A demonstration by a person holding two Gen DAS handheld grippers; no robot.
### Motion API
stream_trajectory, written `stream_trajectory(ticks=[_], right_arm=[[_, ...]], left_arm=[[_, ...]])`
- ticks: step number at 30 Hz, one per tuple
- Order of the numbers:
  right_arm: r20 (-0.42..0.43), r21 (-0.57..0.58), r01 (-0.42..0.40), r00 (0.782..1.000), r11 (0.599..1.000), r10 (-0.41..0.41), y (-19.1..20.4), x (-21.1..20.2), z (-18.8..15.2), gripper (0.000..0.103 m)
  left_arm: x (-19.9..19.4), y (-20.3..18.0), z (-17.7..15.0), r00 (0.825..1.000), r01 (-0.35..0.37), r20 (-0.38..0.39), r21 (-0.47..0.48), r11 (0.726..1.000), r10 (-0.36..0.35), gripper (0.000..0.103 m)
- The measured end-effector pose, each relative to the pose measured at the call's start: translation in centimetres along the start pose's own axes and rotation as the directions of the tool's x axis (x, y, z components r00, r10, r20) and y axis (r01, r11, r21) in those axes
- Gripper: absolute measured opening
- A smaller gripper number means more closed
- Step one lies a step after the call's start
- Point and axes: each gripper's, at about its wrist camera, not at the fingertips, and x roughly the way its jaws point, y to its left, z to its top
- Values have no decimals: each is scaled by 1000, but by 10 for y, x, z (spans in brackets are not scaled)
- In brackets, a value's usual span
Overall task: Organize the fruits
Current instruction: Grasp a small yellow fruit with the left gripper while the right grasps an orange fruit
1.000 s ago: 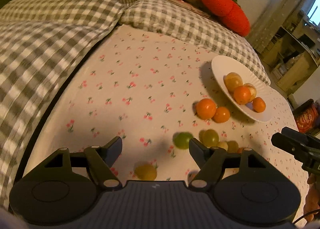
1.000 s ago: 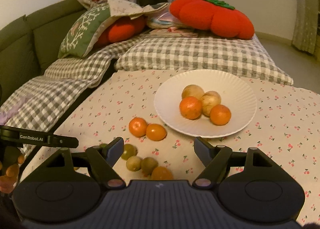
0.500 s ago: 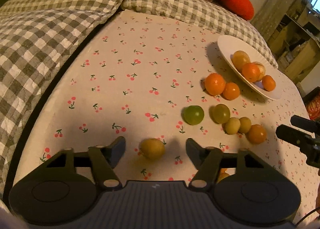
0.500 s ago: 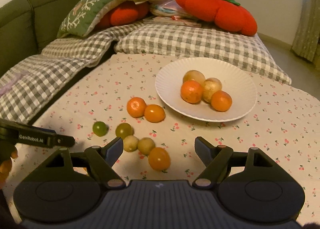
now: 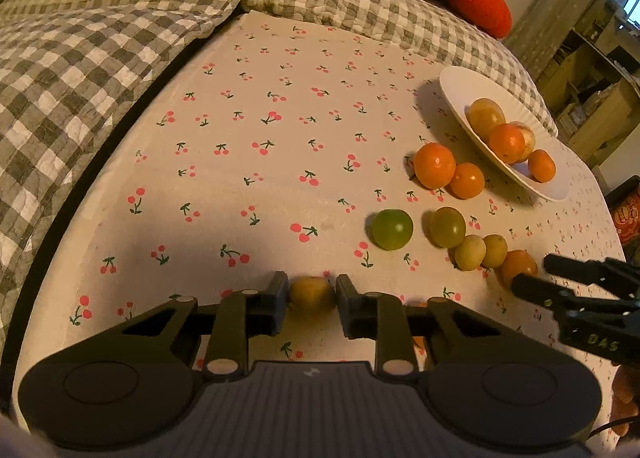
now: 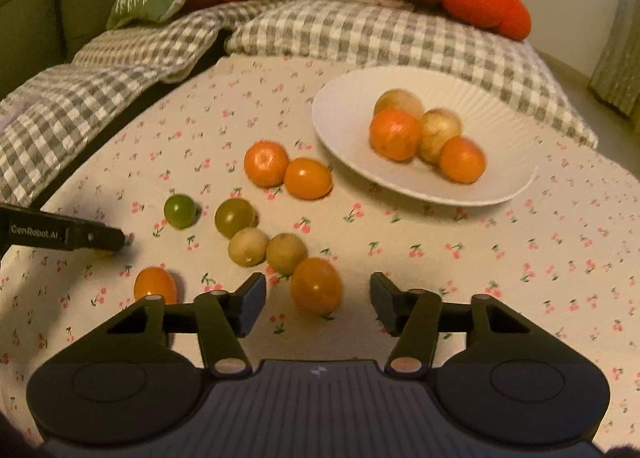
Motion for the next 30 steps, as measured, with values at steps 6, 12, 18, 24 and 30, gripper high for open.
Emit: stream_trajectory(ticks=[6,12,18,24,30], right_arm=[[-21,7,-5,1000,1000,5,-3,6,0,28],[-12,8,-12,1000,1000,12,-2,3,1,27],[21,33,-24,1000,999,23,-5,-4,4,26],[51,53,-34,998,998,32,-8,-10,8,26],[86,64,-49,995,997,43,-9,-16,12,26]], left_arm=[[1,-3,0,1000,3,0,19,1000,-3,9],[-2,-5,0,1000,-6,17,40,999,5,9],[-6,-8,1,998,-32,47,73,997,29,9],[-11,-16,3,996,-52,82,113,992,43,9],[-20,-33,3,992,-62,116,150,987,45,9]])
